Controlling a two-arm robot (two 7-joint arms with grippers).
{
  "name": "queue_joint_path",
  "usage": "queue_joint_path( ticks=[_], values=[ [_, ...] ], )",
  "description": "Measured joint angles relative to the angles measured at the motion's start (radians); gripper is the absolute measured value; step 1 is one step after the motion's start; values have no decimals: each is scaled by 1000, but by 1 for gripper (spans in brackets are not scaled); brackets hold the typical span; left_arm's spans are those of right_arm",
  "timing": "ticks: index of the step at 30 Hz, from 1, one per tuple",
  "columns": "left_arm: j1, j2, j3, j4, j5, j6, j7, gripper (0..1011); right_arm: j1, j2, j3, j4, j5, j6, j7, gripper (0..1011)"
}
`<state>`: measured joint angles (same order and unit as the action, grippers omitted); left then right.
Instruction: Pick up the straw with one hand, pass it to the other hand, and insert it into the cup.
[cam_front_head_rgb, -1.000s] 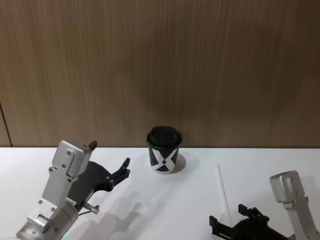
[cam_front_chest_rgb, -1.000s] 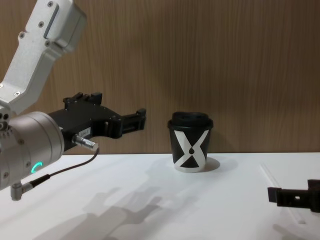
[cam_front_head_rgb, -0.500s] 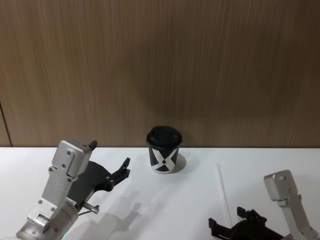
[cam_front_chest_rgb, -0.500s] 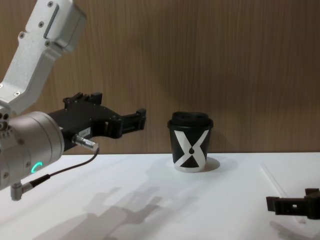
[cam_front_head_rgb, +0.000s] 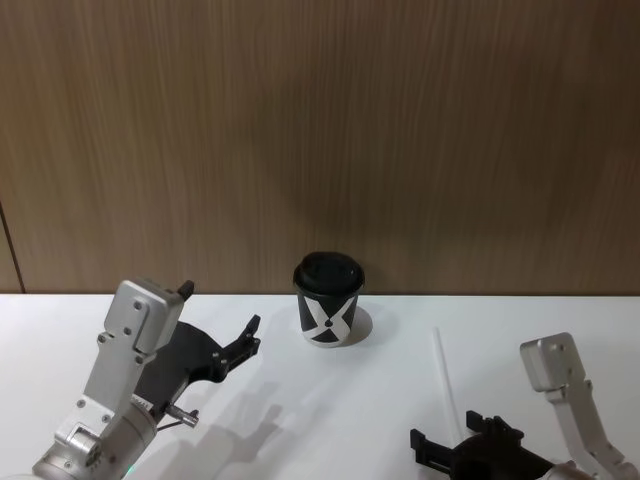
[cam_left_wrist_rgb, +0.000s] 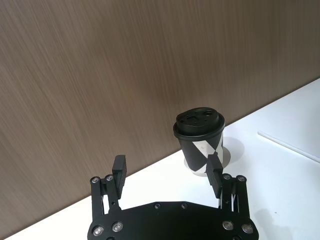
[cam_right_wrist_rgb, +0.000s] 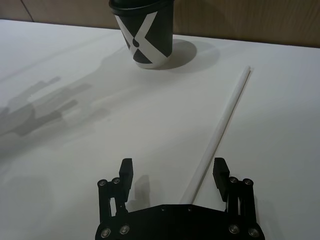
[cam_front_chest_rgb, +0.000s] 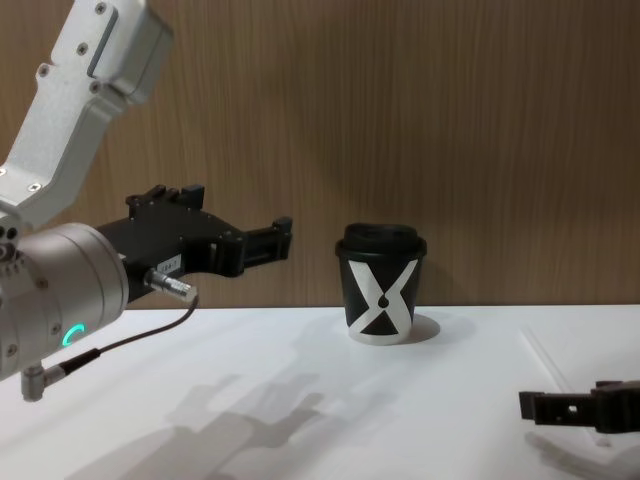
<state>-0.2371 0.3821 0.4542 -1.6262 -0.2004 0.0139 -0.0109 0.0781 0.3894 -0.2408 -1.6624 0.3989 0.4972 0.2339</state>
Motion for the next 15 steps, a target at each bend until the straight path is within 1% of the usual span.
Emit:
queue_joint_path(
  ticks=[4, 15],
  values=[
    [0, 0, 0, 0, 0, 0, 0, 1000, 12, -8, -1, 15, 6, 3, -7, 1001],
    [0, 0, 0, 0, 0, 0, 0, 1000, 27, -9, -11, 31, 10, 10, -15, 1001]
  ],
)
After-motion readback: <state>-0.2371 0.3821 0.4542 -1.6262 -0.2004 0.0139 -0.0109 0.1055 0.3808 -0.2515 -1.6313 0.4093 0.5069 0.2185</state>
